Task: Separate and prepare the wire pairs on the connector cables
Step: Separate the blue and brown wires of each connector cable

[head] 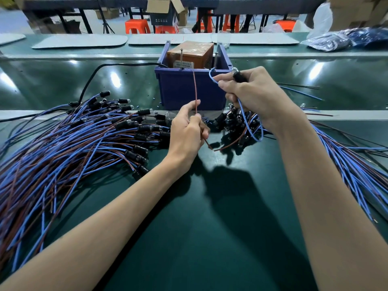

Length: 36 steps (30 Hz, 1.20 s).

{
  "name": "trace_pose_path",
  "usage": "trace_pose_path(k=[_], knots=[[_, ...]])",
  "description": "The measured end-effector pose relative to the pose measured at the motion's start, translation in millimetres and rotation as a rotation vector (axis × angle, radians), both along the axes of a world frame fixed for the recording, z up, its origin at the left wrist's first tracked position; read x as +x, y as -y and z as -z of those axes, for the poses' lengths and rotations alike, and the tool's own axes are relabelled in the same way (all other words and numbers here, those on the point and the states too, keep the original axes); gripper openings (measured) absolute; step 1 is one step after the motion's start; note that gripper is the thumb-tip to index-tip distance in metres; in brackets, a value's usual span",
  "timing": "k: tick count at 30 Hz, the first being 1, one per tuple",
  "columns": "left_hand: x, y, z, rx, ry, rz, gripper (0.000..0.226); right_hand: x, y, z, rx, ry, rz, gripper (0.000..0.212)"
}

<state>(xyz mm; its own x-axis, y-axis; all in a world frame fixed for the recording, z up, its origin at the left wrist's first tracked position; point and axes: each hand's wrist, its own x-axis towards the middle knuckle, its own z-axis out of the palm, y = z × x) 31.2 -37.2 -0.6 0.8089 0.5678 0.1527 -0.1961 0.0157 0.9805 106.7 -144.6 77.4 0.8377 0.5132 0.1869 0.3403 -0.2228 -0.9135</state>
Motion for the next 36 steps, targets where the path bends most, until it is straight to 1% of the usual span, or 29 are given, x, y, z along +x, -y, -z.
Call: trace_pose_path(k=[6,11,16,22,24,25,27,28,30,32,34,36], knots=[[0.0,-1.8,0.0,-0.033,0.027,-0.064,0.030,-0.3,-0.6,0.3,-0.006,0.007,0.006,0.021],[1.9,-1.4,-0.5,-0.101,0.056,-0.110,0.028,-0.1,-1.7,0.8,-0.001,0.042,-0.020,0.017],[2.7,-2.4,-0.7,-0.157,0.086,-0.109,0.028,-0.1,0.4,0.9,0.009,0.022,-0.029,0.011],[2.2,-3.6,0.0,-0.146,0.099,-0.081,0.022,1.1,0.6,0.1,-0.022,0.020,-0.036,0.014],[1.3,-3.8,-0.6,-0.137,0.109,-0.054,0.020,-1.7,4.4,-2.6,-0.107,-0.023,-0.147,0.014],[1.0,-3.3,-1.2,-0.137,0.118,-0.048,0.021,-4.1,6.5,-3.9,-0.194,-0.029,-0.225,0.015],[1.1,-3.1,-1.8,-0.150,0.138,-0.063,0.021,-9.3,8.6,-6.0,-0.377,-0.026,-0.353,0.023],[1.2,-3.2,-2.1,-0.155,0.144,-0.072,0.018,-11.0,8.5,-6.9,-0.432,-0.025,-0.375,0.028],[1.9,-3.4,-2.0,-0.132,0.141,-0.064,0.006,-11.2,9.2,-10.4,-0.457,-0.015,-0.323,0.034],[2.0,-2.8,-1.4,-0.083,0.124,-0.051,0.018,-7.2,13.2,-15.1,-0.446,0.042,-0.219,0.040],[0.4,-1.7,-1.9,-0.064,0.125,-0.031,0.030,-0.6,19.9,-19.4,-0.486,0.126,-0.116,0.047],[-2.0,-0.4,-2.9,-0.093,0.156,0.027,0.031,3.8,26.8,-22.5,-0.540,0.159,-0.040,0.052]])
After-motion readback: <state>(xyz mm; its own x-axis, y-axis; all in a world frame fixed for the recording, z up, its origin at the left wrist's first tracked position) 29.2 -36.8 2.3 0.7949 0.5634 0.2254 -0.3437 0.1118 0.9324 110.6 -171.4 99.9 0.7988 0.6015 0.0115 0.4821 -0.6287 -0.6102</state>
